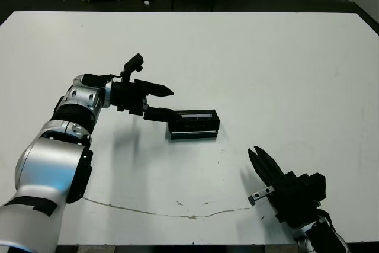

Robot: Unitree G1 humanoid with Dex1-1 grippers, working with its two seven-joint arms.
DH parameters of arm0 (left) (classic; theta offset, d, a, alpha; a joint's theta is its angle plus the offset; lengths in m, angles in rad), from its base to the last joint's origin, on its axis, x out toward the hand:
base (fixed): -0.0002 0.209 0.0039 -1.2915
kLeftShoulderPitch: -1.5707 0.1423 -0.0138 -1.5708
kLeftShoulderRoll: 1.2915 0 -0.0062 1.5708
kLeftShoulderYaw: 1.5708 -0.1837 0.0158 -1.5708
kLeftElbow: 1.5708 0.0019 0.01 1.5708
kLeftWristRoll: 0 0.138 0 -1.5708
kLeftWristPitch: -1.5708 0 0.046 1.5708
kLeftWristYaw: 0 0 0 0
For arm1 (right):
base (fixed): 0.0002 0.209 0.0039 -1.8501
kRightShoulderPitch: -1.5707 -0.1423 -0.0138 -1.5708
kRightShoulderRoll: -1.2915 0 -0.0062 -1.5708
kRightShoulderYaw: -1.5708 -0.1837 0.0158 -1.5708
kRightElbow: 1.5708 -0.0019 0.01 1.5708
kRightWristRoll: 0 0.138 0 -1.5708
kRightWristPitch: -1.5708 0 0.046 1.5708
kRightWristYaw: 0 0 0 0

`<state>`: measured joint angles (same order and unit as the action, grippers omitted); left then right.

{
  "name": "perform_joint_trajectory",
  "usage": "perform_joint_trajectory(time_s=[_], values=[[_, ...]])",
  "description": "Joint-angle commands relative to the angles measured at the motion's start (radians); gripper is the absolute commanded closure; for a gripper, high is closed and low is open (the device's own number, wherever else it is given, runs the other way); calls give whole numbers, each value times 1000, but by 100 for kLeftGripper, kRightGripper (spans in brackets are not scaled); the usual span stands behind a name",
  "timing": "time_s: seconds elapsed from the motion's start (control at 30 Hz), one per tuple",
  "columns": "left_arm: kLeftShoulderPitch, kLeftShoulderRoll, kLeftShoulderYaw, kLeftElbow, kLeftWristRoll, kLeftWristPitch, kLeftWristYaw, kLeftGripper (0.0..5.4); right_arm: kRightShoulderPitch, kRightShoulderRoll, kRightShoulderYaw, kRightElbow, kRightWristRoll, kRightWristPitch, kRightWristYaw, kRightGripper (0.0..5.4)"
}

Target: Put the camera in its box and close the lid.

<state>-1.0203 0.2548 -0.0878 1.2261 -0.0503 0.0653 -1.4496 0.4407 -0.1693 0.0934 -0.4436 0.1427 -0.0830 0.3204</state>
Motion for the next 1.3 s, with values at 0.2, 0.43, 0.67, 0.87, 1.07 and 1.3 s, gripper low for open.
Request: perform_joint_trajectory(time_s=[0.2, 0.43, 0.67, 0.87, 1.07, 1.3], values=[[33, -24, -2, 24, 33, -29, 31, 1, 40, -22, -10, 0, 5, 24, 5, 540], [38, -36, 5, 34, 35, -29, 43, 1, 45, -25, -15, -7, 8, 35, 6, 540], [37, -51, 17, 41, 37, 1, 49, 1, 50, -23, -15, -11, 2, 33, 6, 540], [41, -53, 25, 39, 32, 11, 38, 1, 43, -24, -22, 9, 5, 9, 17, 540], [44, -54, 22, 41, 39, 18, 42, 1, 52, -21, -25, 0, 14, 23, 19, 540], [51, -57, 26, 45, 41, 12, 35, 1, 59, -20, -24, -20, 10, 47, 11, 540]])
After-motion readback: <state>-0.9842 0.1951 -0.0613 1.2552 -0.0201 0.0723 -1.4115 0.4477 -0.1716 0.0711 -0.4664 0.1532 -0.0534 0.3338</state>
